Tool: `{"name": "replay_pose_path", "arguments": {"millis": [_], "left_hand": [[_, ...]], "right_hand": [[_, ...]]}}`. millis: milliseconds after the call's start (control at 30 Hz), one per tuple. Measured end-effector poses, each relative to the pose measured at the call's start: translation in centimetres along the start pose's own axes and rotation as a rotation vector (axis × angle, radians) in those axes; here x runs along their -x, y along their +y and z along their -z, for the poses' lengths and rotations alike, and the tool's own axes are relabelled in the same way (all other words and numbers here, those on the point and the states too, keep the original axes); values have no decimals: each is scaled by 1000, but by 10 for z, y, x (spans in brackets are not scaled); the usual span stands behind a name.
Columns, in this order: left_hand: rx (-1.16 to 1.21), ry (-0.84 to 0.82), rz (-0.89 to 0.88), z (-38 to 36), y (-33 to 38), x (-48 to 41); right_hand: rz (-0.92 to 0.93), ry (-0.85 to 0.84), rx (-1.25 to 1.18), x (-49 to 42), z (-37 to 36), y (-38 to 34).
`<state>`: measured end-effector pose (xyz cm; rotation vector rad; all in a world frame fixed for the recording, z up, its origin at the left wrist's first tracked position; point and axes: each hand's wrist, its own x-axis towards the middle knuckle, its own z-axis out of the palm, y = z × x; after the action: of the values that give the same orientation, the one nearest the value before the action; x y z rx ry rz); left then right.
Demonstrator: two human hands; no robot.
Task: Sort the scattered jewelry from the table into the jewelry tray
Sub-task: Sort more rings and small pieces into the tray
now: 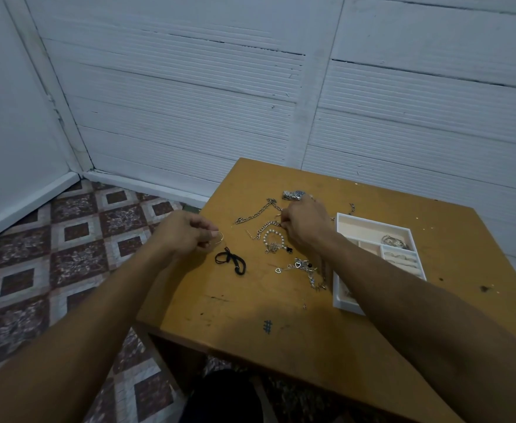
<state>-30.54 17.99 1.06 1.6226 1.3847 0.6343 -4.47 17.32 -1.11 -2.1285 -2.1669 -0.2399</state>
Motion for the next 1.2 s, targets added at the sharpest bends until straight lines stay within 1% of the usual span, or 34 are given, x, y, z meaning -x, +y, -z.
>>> {"name": "replay_pose_path", "arguments": {"millis": [167, 367, 433, 500, 633, 733, 933, 1100, 1200], "left_hand": [[-35, 13, -17, 3, 2, 2], [-65, 14, -42, 0, 10, 3], [-60, 11, -46, -2, 15, 4], [-65, 8, -53, -5, 18, 5], [-86, -12, -77, -14, 25, 8], [-96, -37, -101, -26, 37, 10], [-158, -97, -218, -66, 69, 8], [-203, -148, -281, -119, 99, -5], [-264, -165, -344, -153, 120, -12]], "right_hand": [[54, 117, -47, 4, 2, 1], [65, 172, -138, 5, 17, 11], [52, 173, -208, 8, 21, 15], [35, 195, -331, 13, 25, 18], [-50, 243, -588, 29, 39, 20], [-107, 270, -680, 43, 49, 28], [-194, 327, -731, 73, 69, 72], [-297, 369, -786, 100, 77, 118], [-356, 381, -759, 118, 77, 139]]}}
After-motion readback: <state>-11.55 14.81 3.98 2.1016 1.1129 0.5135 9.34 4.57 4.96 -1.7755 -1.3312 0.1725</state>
